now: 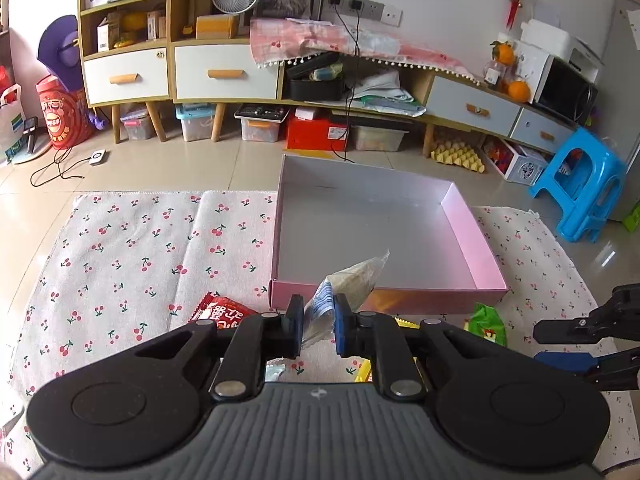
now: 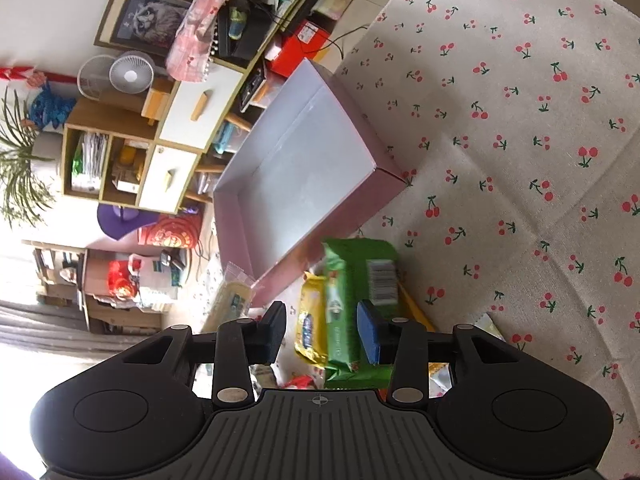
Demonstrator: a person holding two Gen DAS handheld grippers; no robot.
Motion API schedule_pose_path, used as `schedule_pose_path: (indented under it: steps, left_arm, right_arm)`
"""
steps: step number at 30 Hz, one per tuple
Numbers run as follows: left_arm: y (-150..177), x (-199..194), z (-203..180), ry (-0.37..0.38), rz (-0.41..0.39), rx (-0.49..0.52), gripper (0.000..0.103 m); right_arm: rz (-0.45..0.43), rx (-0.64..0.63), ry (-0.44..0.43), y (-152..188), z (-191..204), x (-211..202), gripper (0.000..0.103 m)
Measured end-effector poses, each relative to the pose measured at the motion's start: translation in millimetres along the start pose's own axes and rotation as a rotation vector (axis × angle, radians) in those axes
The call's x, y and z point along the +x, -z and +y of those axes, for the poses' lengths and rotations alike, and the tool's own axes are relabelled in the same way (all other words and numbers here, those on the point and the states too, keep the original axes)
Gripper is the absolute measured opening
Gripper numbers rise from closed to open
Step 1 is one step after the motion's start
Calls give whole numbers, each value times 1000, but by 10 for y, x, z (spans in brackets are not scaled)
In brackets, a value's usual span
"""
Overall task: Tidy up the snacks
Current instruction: 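Carry the bread roll and chip bag into the pink box and open both grippers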
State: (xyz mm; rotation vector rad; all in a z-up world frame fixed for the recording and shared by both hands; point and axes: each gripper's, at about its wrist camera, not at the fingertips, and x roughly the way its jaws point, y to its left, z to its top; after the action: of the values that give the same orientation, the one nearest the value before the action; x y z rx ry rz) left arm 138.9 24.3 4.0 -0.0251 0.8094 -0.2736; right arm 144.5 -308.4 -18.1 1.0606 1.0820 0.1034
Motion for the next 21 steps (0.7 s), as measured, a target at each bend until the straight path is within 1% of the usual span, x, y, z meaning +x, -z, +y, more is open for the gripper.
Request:
schedule_pose_path:
  steps: [2,4,5,8,11,15,17,18,21]
  left_arm:
    - [18,4,-7,0,7,7,13]
    - [30,11,-13,-3,17,12,13]
    - [46,11,-21,-3,22,12,13]
    - [53,14,-24,6,31,7,13]
    - [65,17,-48,6,36,12,13]
    - [78,35,-75,5,46,19,13]
    - [85,37,-84,3,48,24,13]
    - [91,38,-95,1,47,26,13]
    - [85,18,-97,4,43,22,13]
  right_arm:
    - [10,-20,50,20,-5,57,44]
    - [16,-15,84,30,-35,118,56]
    - [20,-10,88,33,-50,146,57]
    - [34,-24,78,43,-30,229,57]
    - [45,-86,84,95,49,322,57]
    - [45,-160,160,197,131,476,57]
    - [45,-179,193,225,128,537,54]
    - [26,-194,199,239,148,524,47]
    - [9,-195,209,251,184,470,46]
